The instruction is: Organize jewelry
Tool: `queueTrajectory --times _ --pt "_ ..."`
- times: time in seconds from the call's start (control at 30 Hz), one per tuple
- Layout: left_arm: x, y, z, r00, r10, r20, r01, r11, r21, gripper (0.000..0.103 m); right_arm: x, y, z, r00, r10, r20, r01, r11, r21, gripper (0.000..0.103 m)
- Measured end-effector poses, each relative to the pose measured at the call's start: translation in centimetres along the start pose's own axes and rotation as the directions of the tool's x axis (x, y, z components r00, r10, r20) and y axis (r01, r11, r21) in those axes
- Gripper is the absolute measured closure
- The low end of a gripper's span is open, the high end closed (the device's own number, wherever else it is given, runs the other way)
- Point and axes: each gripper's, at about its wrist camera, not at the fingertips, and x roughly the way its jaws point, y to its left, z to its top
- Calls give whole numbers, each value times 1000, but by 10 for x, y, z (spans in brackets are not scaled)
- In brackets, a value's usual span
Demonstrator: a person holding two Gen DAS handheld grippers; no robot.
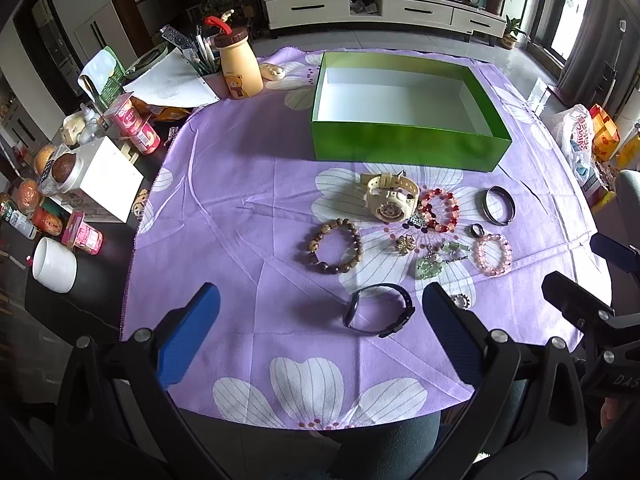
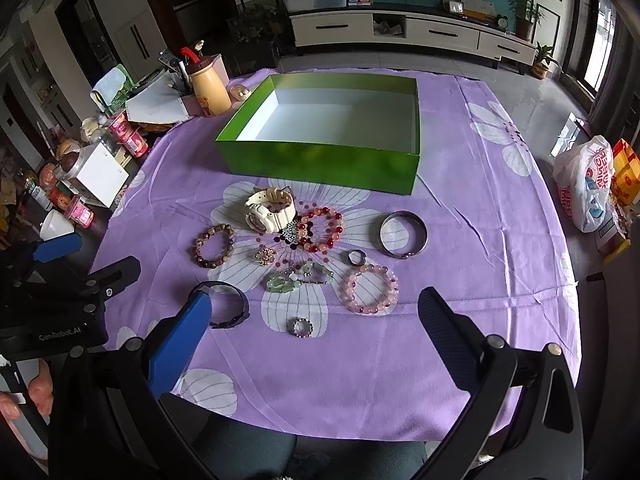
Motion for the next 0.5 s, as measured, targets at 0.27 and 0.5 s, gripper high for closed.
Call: queueTrajectory --times 0.27,0.5 --pt "0 1 1 1000 0 2 0 1000 -3 2 -1 2 1 1000 3 2 -3 1000 0 1" --pt "0 1 1 1000 -6 2 6 1000 -4 2 -1 1 1 1000 3 0 -3 1000 2 1"
